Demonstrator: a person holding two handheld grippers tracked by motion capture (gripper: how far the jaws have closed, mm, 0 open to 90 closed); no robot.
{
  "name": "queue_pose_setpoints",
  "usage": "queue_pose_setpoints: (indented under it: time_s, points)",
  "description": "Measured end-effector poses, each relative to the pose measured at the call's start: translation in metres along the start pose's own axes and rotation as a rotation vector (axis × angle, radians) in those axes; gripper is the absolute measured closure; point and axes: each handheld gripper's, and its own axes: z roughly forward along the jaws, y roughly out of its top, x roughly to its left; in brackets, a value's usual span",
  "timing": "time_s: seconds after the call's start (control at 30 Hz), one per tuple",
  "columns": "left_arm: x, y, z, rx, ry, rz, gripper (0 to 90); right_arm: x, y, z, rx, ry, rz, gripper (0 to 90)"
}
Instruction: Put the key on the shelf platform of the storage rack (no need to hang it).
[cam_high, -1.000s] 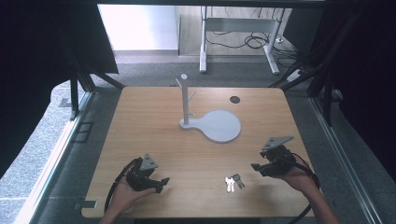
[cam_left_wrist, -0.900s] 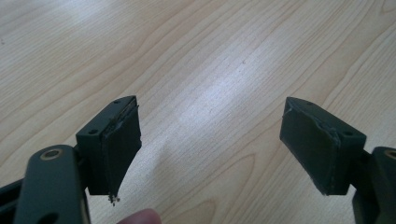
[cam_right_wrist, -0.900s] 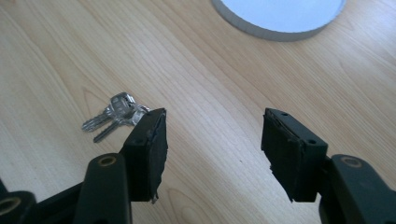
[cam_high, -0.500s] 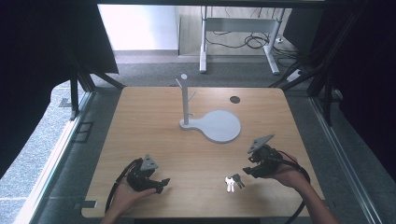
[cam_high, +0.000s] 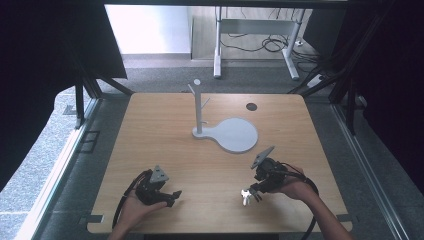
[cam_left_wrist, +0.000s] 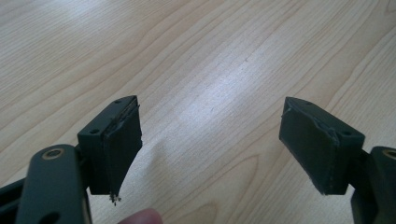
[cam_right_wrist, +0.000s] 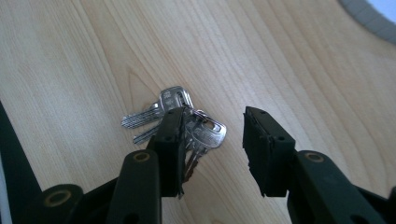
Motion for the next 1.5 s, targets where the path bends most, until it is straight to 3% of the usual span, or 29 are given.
queue_pose_setpoints:
  time_s: [0.73, 1.0, 1.3, 1.33, 1.5]
  points:
    - [-0.001, 0.0, 0.0, 0.003, -0.002, 0.002, 21.3, 0.002, 0.011, 0.032, 0.101, 0.063, -0.093, 71.6]
    - [0.001, -0.001, 0.0, 0.0, -0.002, -0.004, 21.3, -0.001, 0.012, 0.036, 0.111, 0.088, -0.101, 83.0]
    - [0.002, -0.001, 0.0, 0.004, 0.002, -0.005, 21.4, 0.0, 0.013, 0.035, 0.125, 0.086, -0.11, 88.8]
    - [0.002, -0.001, 0.001, 0.005, 0.002, -0.005, 21.3, 0.0, 0.013, 0.034, 0.128, 0.086, -0.09, 88.5]
    - [0.002, -0.001, 0.0, 0.001, 0.004, -0.007, 21.3, -0.001, 0.013, 0.034, 0.135, 0.077, -0.079, 89.1]
